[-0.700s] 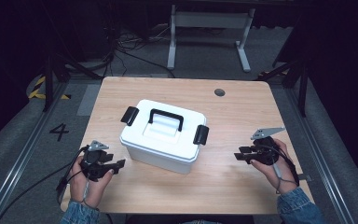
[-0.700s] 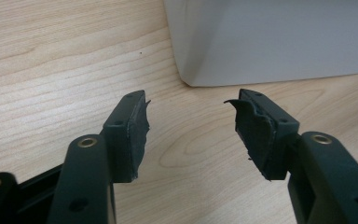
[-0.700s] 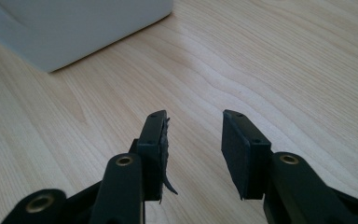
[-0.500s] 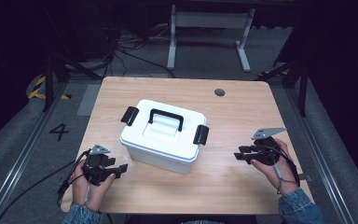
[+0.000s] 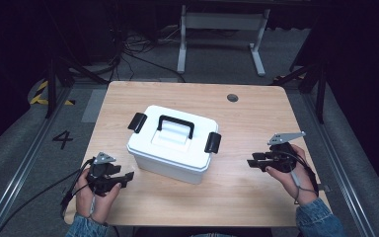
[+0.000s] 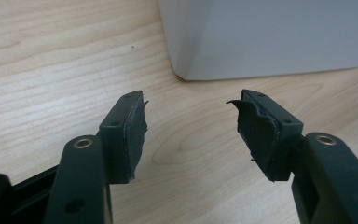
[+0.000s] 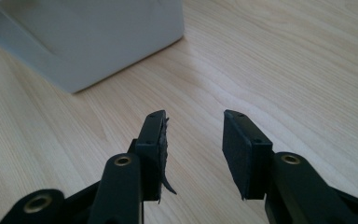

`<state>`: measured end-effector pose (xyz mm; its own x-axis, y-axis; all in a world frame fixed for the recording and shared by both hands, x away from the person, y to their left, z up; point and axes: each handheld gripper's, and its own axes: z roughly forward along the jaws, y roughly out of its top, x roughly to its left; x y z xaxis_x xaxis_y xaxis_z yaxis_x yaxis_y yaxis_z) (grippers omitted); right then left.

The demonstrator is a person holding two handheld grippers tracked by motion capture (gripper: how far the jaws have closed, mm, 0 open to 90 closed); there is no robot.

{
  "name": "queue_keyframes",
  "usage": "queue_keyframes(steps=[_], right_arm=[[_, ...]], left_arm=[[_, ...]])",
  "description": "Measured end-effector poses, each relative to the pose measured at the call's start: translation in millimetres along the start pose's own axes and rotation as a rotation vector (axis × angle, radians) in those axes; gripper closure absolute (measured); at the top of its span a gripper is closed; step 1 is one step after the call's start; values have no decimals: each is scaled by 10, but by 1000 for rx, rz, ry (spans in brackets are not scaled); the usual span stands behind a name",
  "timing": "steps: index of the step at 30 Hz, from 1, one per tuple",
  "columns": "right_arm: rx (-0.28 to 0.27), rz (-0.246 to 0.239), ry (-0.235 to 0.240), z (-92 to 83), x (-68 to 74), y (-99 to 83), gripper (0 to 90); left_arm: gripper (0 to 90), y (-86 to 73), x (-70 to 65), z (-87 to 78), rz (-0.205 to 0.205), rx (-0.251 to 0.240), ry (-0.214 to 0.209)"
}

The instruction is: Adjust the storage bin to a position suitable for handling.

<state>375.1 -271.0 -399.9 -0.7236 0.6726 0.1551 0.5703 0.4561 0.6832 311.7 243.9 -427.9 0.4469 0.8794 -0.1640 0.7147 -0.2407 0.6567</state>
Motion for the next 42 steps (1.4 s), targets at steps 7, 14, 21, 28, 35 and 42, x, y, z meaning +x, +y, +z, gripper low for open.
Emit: queue_keyframes(steps=[7, 14, 21, 28, 35, 42], right_arm=[[-24, -22, 40, -9, 56, 200, 599], [-5, -94, 68, -54, 177, 539, 589], [-2, -144, 83, -57, 298, 847, 588], [-18, -170, 91, -74, 371, 1083, 582], [-18, -178, 109, -47, 453, 1377, 564], [-6, -194, 127, 86, 520, 1570, 556]], left_arm=[[443, -6, -30, 78, 27, 10, 1], [438, -32, -23, 71, 20, 19, 7], [435, -64, -2, 59, 9, 22, 1], [432, -80, 6, 50, 6, 29, 3], [430, -79, 8, 60, 6, 28, 8], [428, -74, 16, 60, 15, 25, 11]])
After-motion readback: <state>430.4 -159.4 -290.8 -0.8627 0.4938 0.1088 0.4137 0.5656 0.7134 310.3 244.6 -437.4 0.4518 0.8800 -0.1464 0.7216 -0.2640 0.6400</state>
